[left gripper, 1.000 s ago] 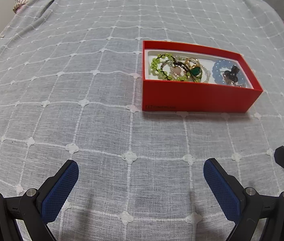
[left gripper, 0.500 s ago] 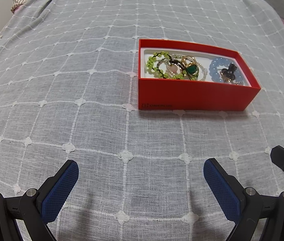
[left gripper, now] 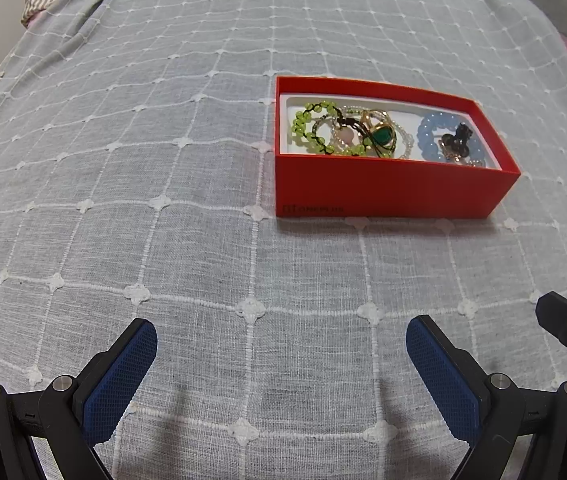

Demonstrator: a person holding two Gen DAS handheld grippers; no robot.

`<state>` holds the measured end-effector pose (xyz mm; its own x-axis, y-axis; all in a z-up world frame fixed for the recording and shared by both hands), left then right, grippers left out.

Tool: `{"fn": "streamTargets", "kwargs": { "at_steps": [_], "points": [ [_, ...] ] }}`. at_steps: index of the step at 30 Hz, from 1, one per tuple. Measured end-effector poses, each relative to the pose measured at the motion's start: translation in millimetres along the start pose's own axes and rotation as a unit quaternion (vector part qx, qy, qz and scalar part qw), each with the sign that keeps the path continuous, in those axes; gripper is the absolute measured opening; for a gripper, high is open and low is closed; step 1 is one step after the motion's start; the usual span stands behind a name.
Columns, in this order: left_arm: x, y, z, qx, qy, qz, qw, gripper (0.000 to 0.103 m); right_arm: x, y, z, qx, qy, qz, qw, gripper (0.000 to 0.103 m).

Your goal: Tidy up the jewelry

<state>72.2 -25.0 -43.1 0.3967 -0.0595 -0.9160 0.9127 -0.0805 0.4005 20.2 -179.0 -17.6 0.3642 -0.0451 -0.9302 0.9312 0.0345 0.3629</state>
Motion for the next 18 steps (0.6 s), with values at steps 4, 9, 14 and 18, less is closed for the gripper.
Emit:
{"fn": "streamTargets", "kwargs": {
  "at_steps": [4,9,14,18],
  "points": [
    [-0.3,-0.2,0.1,0.0,0.0,0.0,1.0,0.102,0.8,0.0,0.2,0.0,0.0,-0.001,1.0,0.084],
    [0.3,-0.3,0.2,0.0,0.001,0.0,1.0,0.102,1.0,-0.2,-0.1,0.0,0.0,-0.001,1.0,0.084],
    [0.7,-1.1,-0.7,0.002,0.003,0.0,1.0,0.102,1.0,-0.3,-0.2,0.0,0.0,-0.001,1.0,0.084],
    [0.5,-1.2,-1.8,0.001,0.004,0.0,1.0,0.102,0.6,0.1,0.0,0.0,0.0,-0.001,1.0,0.084]
  ]
}}
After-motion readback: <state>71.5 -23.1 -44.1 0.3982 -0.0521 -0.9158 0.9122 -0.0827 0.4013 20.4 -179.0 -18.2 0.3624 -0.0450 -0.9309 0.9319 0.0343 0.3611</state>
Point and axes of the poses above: each gripper's, at about its wrist camera, not at the fingertips, and x roughly the way its jaws point, z to its right, y to its top, the point moved 7 cm from there along x, roughly the way its jaws point, and after that the axes turned 11 degrees about -z, right-handed, at the moved point
